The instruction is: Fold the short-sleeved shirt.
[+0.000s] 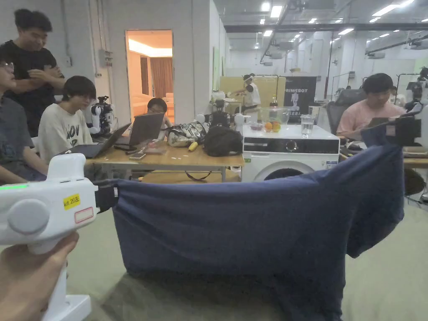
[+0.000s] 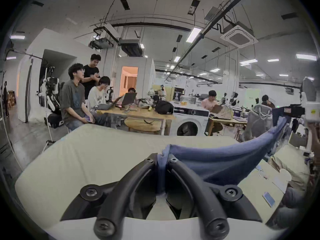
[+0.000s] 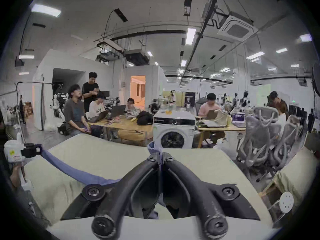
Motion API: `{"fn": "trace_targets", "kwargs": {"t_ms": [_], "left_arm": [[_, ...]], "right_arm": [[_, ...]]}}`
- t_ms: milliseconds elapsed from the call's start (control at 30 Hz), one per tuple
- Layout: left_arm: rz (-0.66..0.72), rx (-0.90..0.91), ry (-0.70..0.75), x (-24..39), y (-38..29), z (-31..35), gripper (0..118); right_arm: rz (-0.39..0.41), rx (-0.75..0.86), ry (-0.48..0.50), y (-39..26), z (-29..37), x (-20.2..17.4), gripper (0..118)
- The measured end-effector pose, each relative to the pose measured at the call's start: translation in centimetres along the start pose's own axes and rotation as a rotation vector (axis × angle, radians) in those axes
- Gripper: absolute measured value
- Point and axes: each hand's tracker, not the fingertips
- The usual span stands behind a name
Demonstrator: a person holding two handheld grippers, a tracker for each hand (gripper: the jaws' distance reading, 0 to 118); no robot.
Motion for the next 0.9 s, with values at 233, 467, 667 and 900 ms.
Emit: {"fn": "trace_targets", "kwargs": {"t_ms": [233,467,667,900], "left_arm": [[0.077,-0.106,-0.064,0.2,-12.6,10.3,3],[0.137,-0.332,-0.055,-1.4,-23.6,14.1,3],[0.21,-0.5,-0.017,-3.2,-28.3,13.1,3],[0.147,-0.379,0.03,-2.5,-26.6,15.1,93]], "right_arm": [[-0.055,-0.138,0.08,-14.2,10.7,0.7,0],[-0.205,-0.355,0.027,-28.8,15.5,1.6,0],[-0.227,-0.502,0.035,-36.5,14.6,1.3,0],[-0.184,-0.393,-0.011,-36.6,15.3,2.0,89]]}}
